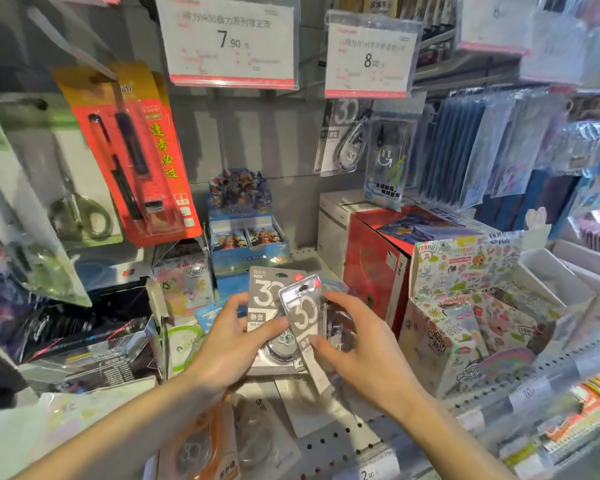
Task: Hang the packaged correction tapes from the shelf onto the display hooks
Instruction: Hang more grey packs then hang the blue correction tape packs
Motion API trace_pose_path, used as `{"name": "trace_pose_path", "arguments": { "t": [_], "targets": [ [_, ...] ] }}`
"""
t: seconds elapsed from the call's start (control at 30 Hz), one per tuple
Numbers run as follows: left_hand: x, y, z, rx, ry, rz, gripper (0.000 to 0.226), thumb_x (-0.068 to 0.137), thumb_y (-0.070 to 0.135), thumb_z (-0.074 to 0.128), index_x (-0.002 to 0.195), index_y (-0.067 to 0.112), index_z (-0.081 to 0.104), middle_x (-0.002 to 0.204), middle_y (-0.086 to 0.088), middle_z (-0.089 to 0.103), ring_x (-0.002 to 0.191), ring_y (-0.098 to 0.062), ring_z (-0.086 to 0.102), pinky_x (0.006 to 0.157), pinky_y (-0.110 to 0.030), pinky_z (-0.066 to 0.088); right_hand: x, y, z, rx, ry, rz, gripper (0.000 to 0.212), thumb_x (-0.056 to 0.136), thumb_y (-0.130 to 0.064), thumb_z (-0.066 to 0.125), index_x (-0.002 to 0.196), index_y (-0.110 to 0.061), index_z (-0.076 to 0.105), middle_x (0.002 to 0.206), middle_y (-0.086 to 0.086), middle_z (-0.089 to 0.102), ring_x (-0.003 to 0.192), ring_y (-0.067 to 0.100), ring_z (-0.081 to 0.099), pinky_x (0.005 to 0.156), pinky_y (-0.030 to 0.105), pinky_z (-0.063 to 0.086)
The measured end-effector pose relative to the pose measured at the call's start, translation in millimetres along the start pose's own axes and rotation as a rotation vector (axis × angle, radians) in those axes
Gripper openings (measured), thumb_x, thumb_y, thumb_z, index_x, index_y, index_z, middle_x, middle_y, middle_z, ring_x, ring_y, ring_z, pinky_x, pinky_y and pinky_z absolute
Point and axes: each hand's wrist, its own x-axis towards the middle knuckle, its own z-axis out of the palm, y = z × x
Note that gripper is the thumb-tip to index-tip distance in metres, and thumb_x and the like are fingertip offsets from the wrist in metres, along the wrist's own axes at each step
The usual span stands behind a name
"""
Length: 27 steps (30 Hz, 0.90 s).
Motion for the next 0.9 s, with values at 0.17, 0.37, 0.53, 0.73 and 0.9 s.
{"name": "trace_pose_path", "arguments": {
  "t": [0.17, 0.37, 0.53, 0.73, 0.9],
  "targets": [
    [-4.3, 7.0, -18.3, -0.055, 0.033, -0.015, 0.060, 0.076, 0.021, 0.088, 0.126, 0.024, 0.056, 0.109, -0.004, 0.081, 0.101, -0.024, 0.078, 0.096, -0.046, 0.057, 15.2, -1.4, 13.3, -0.001, 0.005, -0.037, 0.065, 0.085, -0.034, 0.080, 0.145, -0.031, 0.054, 0.129, -0.027, 0.053, 0.121, -0.009, 0.048, 0.101, 0.002, 0.031],
    [-6.4, 11.4, -28.9, 0.027, 0.119, -0.001, 0.049, 0.082, 0.014, 0.085, 0.123, 0.024, 0.059, 0.106, 0.000, 0.082, 0.099, -0.022, 0.079, 0.098, -0.048, 0.057, 27.6, -13.7, 37.8, -0.026, -0.034, -0.147, 0.064, 0.085, -0.038, 0.079, 0.145, -0.033, 0.056, 0.127, -0.031, 0.050, 0.121, -0.008, 0.048, 0.099, -0.001, 0.027],
    [-11.1, 15.5, -47.8, 0.033, 0.184, 0.016, 0.053, 0.084, 0.015, 0.084, 0.128, 0.025, 0.057, 0.107, 0.003, 0.082, 0.099, -0.018, 0.078, 0.098, -0.046, 0.057, 39.0, -5.6, 35.1, 0.138, -0.163, -0.016, 0.058, 0.089, -0.047, 0.074, 0.142, -0.040, 0.050, 0.129, -0.033, 0.055, 0.119, -0.024, 0.048, 0.096, -0.001, 0.037],
    [-16.4, 26.2, -57.8, 0.034, 0.201, 0.080, 0.052, 0.080, 0.013, 0.086, 0.125, 0.020, 0.060, 0.113, 0.001, 0.080, 0.108, -0.019, 0.075, 0.100, -0.044, 0.056, 51.8, 1.4, 32.7, 0.538, -0.371, 0.212, 0.038, 0.086, -0.019, 0.082, 0.119, -0.017, 0.065, 0.081, 0.002, 0.064, 0.080, 0.019, 0.063, 0.085, 0.025, 0.050],
    [-21.3, 41.9, -66.2, 0.083, 0.208, 0.175, 0.042, 0.082, 0.013, 0.083, 0.119, 0.022, 0.064, 0.110, 0.006, 0.081, 0.104, -0.014, 0.076, 0.087, -0.026, 0.060, 48.8, -2.6, 17.1, 0.709, -0.362, 0.243, 0.055, 0.082, -0.018, 0.082, 0.126, 0.002, 0.056, 0.104, 0.031, 0.073, 0.093, 0.033, 0.065, 0.089, 0.045, 0.050]
  ]
}}
